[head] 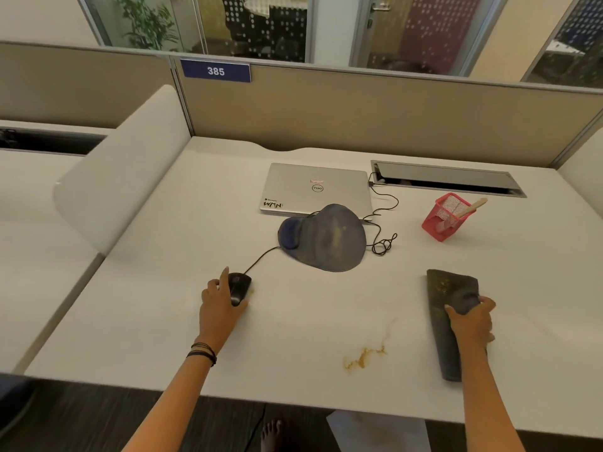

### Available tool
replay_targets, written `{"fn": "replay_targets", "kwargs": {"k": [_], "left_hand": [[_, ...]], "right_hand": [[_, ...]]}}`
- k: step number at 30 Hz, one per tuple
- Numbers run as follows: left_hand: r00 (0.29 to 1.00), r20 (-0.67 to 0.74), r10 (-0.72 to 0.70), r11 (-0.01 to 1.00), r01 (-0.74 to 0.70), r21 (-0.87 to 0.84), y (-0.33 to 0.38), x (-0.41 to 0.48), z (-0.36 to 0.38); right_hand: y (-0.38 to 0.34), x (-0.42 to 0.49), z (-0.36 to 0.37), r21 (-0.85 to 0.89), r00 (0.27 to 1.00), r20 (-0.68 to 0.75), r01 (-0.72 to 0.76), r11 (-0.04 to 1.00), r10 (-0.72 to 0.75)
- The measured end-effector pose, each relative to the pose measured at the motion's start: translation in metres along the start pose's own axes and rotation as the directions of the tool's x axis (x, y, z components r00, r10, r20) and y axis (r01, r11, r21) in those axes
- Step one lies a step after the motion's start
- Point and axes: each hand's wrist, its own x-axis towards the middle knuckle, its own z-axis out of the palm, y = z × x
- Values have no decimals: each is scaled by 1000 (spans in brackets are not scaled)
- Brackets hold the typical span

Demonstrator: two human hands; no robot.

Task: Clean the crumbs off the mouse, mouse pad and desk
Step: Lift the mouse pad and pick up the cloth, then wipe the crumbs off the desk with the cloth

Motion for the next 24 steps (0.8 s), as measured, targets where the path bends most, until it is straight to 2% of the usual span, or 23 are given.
{"fn": "replay_targets", "kwargs": {"k": [3,5,8,9,11,15,19,24], "left_hand": [[1000,-4,-7,1000,7,-21,1,2,-1],[1000,1,-14,999,14,-46,0,5,-4],[1000,-4,-23,996,22,-89,-1,9,-7],[1000,-9,-23,994,22,-104,-1,10,-8],[1000,-16,-25,992,23,-121,-3,11,-9],[999,-10,-33,990,31,-139,-4,14,-12],[999,-21,-31,984,27,-173,-5,15,-16],[999,-21,-39,974,33,-224,-11,17,-17]], "right_hand": [[-15,-4,-1,94,995,1,101,990,-102],[-28,-7,-2,117,975,-57,220,968,-215],[-43,-10,4,-2,885,-154,445,895,-440],[-47,-12,9,-52,851,-145,503,863,-505],[-53,-16,19,-119,820,-41,563,818,-570],[-46,-22,47,-372,804,265,595,712,-533],[-44,-33,60,-302,822,411,531,791,-395],[-56,-55,73,-254,733,535,614,748,-420]]}}
